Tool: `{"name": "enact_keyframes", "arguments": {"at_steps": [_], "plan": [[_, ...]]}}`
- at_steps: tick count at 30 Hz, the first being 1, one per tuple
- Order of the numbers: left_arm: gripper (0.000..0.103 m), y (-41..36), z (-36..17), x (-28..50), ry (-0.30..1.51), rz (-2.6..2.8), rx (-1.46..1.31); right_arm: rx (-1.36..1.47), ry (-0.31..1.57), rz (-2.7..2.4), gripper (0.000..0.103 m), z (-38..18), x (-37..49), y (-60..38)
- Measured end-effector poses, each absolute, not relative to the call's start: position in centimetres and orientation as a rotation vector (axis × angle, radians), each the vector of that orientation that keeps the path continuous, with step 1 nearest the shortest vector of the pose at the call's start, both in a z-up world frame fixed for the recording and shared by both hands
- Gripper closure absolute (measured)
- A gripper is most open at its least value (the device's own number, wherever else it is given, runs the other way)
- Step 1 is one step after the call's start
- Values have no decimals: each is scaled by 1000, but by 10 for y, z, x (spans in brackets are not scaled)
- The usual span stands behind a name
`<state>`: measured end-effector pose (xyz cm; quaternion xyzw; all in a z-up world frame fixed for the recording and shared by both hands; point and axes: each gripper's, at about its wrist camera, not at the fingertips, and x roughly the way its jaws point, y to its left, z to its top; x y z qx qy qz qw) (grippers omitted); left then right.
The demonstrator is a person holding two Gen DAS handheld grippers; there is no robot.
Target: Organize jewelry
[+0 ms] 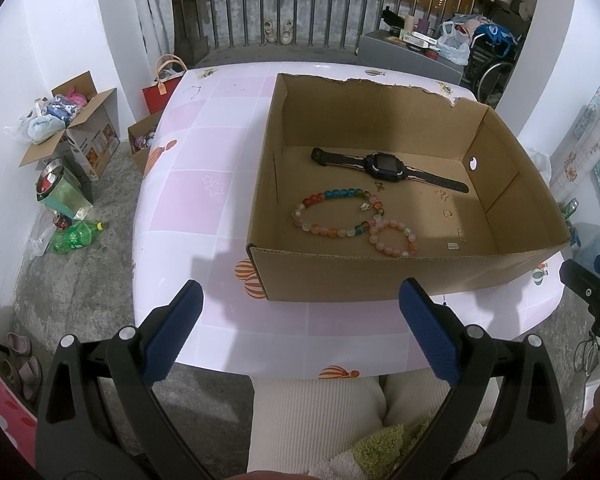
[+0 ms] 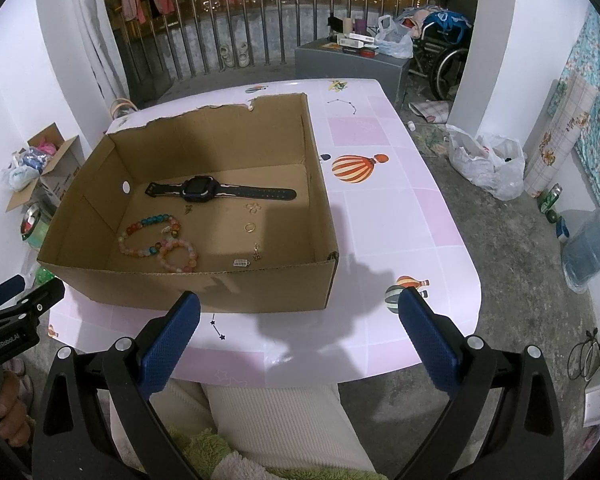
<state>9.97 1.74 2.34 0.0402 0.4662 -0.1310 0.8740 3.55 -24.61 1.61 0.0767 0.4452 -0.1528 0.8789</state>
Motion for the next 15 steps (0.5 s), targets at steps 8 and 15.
{"name": "enact_keyframes", "arguments": {"at_steps": [8, 15], "plan": [[8, 18, 23, 100, 975, -273, 83, 160, 928, -318, 7, 16, 36, -246], [8, 17, 23, 99, 975, -273, 84, 160, 928, -318, 7, 16, 36, -246]]}}
